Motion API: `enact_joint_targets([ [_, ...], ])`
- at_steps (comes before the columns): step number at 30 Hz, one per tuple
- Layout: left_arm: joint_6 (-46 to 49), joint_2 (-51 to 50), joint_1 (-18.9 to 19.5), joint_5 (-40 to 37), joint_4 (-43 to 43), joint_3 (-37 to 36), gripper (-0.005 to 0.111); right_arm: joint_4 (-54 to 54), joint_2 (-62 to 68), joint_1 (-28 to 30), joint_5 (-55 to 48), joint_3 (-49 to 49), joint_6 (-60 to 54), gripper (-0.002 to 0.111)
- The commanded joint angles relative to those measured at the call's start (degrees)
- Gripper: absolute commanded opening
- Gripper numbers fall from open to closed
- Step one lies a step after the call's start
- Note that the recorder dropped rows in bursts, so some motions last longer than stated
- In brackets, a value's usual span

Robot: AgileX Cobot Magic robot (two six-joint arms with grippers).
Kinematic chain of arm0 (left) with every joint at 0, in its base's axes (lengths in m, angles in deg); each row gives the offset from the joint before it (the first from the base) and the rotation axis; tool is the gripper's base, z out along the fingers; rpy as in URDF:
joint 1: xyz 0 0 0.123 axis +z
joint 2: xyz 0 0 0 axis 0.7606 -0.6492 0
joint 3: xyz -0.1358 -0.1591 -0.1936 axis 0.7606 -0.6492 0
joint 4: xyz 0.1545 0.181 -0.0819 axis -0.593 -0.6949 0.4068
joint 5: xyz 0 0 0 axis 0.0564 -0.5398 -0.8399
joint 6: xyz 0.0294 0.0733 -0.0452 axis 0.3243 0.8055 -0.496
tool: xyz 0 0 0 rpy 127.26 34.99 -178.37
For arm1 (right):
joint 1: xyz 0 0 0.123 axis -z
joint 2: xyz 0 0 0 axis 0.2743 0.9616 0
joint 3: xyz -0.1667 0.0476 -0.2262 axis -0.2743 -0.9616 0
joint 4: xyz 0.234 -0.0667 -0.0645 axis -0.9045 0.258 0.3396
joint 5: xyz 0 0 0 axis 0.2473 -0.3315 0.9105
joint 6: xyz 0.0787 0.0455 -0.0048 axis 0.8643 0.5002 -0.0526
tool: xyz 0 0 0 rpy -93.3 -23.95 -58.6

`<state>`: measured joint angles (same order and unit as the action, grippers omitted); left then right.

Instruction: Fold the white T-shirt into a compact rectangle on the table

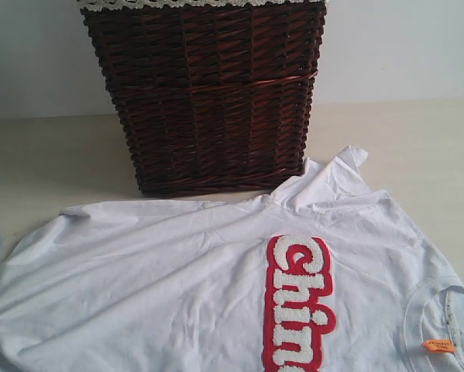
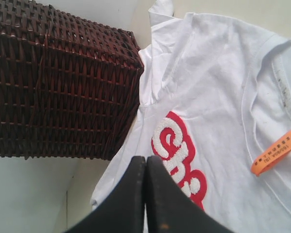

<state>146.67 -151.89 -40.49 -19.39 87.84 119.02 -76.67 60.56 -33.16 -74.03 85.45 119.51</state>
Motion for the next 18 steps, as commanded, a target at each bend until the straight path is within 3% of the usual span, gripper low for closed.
enact_joint_targets([
  [1, -0.32, -2.45, -0.39, 0.5, -0.92, -2.11, 0.0, -5.39, -0.24, 0.02, 1.48, 0.12, -0.28, 0.0],
  [14, -0.32, -2.45, -0.39, 0.5, -0.92, -2.11, 0.0, -1.27, -0.24, -0.72, 9.25, 0.14, -4.81, 0.0],
  [18, -0.32, -2.45, -0.39, 0.5, -0.8, -2.11, 0.0, 7.98, 6.81, -0.72, 15.63, 0.14, -4.81, 0.0],
])
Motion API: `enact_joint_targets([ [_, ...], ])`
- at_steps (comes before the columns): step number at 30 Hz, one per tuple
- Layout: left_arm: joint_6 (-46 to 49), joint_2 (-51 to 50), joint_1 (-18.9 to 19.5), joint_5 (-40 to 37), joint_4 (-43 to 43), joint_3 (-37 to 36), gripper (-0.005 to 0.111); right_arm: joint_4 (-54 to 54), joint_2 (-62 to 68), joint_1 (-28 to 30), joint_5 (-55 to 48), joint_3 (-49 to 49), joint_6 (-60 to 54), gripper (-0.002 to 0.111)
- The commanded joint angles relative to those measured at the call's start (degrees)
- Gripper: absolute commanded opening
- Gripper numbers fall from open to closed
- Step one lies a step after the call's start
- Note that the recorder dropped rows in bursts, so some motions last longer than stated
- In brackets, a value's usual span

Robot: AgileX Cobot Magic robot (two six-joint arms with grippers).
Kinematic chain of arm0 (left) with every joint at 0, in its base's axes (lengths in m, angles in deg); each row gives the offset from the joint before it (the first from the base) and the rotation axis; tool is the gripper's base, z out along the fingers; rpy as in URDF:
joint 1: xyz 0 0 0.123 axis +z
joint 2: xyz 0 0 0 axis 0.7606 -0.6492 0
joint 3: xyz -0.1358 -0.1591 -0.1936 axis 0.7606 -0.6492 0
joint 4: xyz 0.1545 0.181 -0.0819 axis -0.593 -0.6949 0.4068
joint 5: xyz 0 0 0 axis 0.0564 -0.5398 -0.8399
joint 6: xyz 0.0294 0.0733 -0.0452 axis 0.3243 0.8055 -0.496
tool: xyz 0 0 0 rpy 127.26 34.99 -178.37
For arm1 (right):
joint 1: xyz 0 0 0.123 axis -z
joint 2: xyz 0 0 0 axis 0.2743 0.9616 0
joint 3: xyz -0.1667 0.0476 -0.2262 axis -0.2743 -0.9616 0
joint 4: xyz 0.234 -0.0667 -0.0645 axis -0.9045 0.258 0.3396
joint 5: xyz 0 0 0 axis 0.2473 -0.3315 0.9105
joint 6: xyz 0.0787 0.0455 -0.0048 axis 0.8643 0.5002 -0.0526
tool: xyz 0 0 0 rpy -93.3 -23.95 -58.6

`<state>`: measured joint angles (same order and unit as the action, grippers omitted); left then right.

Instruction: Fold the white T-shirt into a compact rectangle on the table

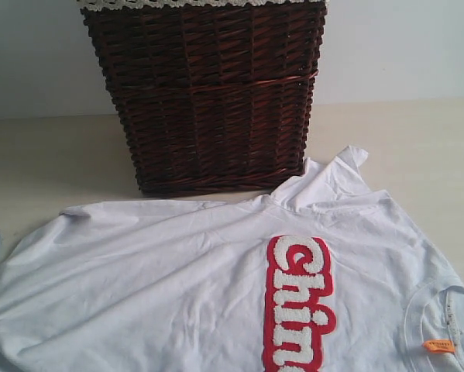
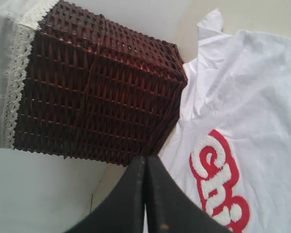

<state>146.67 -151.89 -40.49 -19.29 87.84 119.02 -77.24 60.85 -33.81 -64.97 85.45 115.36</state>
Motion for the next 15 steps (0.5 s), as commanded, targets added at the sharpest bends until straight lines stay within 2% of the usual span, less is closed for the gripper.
enact_joint_targets([
  [1, -0.32, -2.45, -0.39, 0.4, -0.8, -2.11, 0.0, 12.52, 10.47, -0.07, 8.57, 0.14, -0.65, 0.0],
  [3, -0.32, -2.45, -0.39, 0.4, -0.8, -2.11, 0.0, 19.73, 19.51, -0.07, 12.24, 0.14, -0.65, 0.0],
  [6, -0.32, -2.45, -0.39, 0.4, -0.8, -2.11, 0.0, 24.49, 33.19, -0.07, 18.43, 0.35, -0.65, 0.0],
  [9, -0.32, -2.45, -0.39, 0.4, -0.8, -2.11, 0.0, 24.5, 44.13, -0.07, 19.1, 2.45, -0.65, 0.0],
  [15, -0.32, -2.45, -0.39, 0.4, -0.8, -2.11, 0.0, 24.5, 57.03, -0.07, 18.85, 6.89, -0.65, 0.0],
])
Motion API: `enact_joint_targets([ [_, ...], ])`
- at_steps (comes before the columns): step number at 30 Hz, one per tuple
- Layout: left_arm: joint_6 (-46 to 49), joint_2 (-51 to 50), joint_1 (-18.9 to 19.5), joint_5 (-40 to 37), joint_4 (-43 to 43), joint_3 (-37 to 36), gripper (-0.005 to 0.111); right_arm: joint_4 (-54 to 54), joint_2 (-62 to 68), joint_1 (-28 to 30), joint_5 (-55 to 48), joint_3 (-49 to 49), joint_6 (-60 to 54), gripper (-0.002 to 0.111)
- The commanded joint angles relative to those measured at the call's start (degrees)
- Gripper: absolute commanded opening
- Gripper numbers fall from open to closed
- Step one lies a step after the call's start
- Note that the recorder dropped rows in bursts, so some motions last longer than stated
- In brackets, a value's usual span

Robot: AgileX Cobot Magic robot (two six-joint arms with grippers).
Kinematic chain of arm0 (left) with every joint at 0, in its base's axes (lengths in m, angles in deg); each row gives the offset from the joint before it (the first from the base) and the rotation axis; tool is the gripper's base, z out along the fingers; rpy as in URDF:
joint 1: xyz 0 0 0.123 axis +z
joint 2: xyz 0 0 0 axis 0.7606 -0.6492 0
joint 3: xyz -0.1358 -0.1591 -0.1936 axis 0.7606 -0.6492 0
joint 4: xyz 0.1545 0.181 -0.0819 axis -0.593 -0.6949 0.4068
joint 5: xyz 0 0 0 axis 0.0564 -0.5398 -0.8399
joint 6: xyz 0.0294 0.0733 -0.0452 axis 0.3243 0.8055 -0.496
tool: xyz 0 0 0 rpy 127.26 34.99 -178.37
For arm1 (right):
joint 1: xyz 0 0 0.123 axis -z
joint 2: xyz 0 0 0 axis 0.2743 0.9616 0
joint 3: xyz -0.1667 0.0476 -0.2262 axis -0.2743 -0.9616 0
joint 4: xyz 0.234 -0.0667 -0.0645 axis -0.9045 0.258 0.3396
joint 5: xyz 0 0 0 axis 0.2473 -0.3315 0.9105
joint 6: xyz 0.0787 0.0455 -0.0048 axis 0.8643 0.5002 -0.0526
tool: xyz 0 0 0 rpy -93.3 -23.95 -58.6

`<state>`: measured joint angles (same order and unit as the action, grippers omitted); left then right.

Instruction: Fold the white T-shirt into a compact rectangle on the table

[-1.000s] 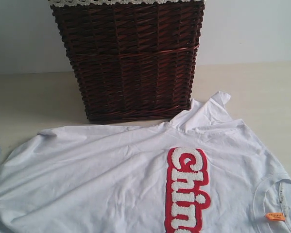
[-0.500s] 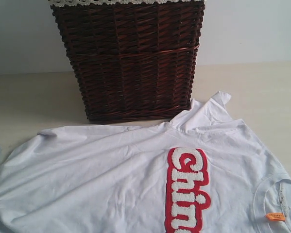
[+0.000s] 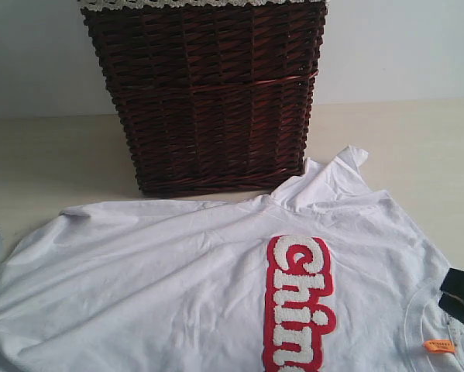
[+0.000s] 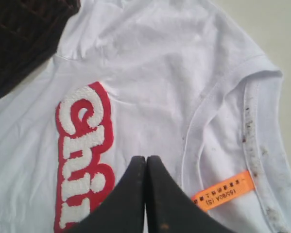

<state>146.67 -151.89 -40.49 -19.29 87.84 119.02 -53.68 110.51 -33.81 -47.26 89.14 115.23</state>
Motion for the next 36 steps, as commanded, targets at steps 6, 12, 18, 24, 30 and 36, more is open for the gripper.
enact_joint_targets([
  [6, -0.32, -2.45, -0.39, 0.4, -0.8, -2.11, 0.0, 0.93, 16.82, -0.07, 1.22, 13.36, -0.53, 0.0],
  [12, -0.32, -2.45, -0.39, 0.4, -0.8, -2.11, 0.0, 0.93, 19.84, -0.07, 1.11, 29.51, -0.26, 0.0],
  [18, -0.32, -2.45, -0.39, 0.4, -0.8, -2.11, 0.0, 5.11, 28.86, 1.2, -28.04, 50.71, -59.94, 0.0],
  [24, -0.32, -2.45, -0.39, 0.4, -0.8, -2.11, 0.0, 4.81, 29.73, 4.14, -32.89, 52.4, -109.0, 0.0],
  [30, -0.32, -2.45, -0.39, 0.4, -0.8, -2.11, 0.0, -9.58, 29.73, 8.69, -25.67, 52.4, -96.51, 0.0],
  [36, -0.32, -2.45, -0.39, 0.4, -0.8, -2.11, 0.0, -14.71, 29.86, 11.01, -26.57, 52.4, -92.5, 0.0],
])
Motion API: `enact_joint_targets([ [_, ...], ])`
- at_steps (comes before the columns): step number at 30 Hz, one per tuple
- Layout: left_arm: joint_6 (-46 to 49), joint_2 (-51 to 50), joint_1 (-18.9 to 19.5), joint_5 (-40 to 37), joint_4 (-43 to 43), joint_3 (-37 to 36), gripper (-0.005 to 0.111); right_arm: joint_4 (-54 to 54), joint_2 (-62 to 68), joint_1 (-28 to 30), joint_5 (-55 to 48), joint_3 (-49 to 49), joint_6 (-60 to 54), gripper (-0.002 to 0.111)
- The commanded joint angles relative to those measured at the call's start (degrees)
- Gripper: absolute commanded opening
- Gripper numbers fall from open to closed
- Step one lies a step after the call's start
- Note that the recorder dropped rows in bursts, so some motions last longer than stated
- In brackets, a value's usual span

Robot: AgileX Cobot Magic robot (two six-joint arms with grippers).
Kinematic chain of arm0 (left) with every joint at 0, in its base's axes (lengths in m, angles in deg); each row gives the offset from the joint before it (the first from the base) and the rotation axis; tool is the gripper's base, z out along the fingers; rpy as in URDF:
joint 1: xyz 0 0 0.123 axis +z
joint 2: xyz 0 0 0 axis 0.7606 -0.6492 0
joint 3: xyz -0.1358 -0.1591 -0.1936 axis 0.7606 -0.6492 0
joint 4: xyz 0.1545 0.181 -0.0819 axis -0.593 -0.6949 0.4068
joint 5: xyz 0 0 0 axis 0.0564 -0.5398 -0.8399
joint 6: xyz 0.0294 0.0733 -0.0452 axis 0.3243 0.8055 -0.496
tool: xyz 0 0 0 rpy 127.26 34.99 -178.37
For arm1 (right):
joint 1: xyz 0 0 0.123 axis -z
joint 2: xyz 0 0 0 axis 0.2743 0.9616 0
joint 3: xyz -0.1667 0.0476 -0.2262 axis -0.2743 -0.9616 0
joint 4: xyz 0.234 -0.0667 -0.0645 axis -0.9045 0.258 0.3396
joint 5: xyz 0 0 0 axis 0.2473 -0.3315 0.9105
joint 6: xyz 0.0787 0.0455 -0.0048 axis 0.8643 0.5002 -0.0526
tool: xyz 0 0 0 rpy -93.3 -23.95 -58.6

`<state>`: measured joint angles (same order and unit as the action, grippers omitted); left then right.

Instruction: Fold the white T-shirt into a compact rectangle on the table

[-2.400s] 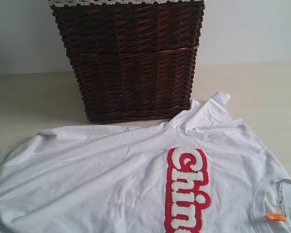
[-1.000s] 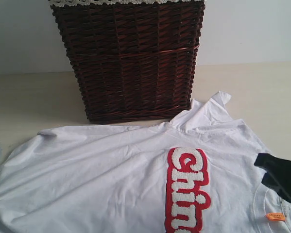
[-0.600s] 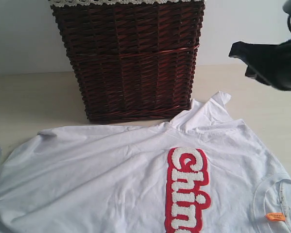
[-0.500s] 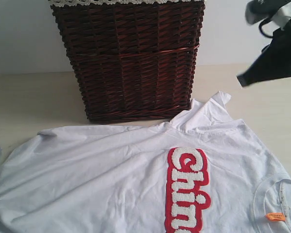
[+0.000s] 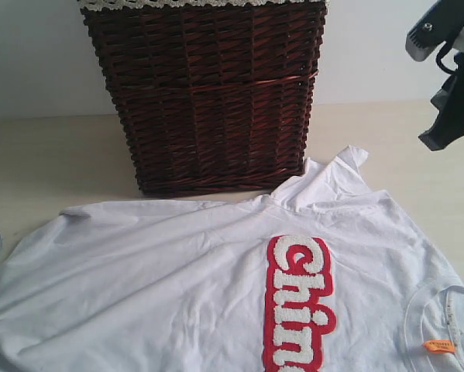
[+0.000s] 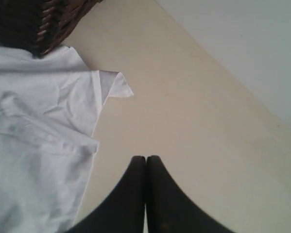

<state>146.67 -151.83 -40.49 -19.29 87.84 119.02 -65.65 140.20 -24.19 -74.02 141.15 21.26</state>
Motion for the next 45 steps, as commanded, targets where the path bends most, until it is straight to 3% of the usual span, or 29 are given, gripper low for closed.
enact_joint_targets([
  [1, -0.32, -2.51, -0.39, 0.4, -0.8, -2.11, 0.0, -2.74, 0.17, 1.59, 0.1, 0.39, 1.11, 0.0],
  [4, -0.32, -2.51, -0.39, 0.4, -0.8, -2.11, 0.0, -2.35, 0.26, 1.82, -2.22, 0.39, -5.08, 0.0],
  [10, -0.32, -2.51, -0.39, 0.4, -0.8, -2.11, 0.0, -2.23, 1.99, 1.82, -11.95, 0.39, -38.0, 0.0],
  [33, -0.32, -2.51, -0.39, 0.4, -0.8, -2.11, 0.0, -6.52, 16.36, 1.82, -8.66, 0.39, -36.56, 0.0],
  [43, -0.32, -2.51, -0.39, 0.4, -0.8, -2.11, 0.0, -6.52, 16.52, 1.82, -10.56, 0.39, -45.94, 0.0],
  [45, -0.32, -2.51, -0.39, 0.4, -0.8, -2.11, 0.0, -6.4, 16.96, 1.82, -13.29, 0.39, -49.42, 0.006],
])
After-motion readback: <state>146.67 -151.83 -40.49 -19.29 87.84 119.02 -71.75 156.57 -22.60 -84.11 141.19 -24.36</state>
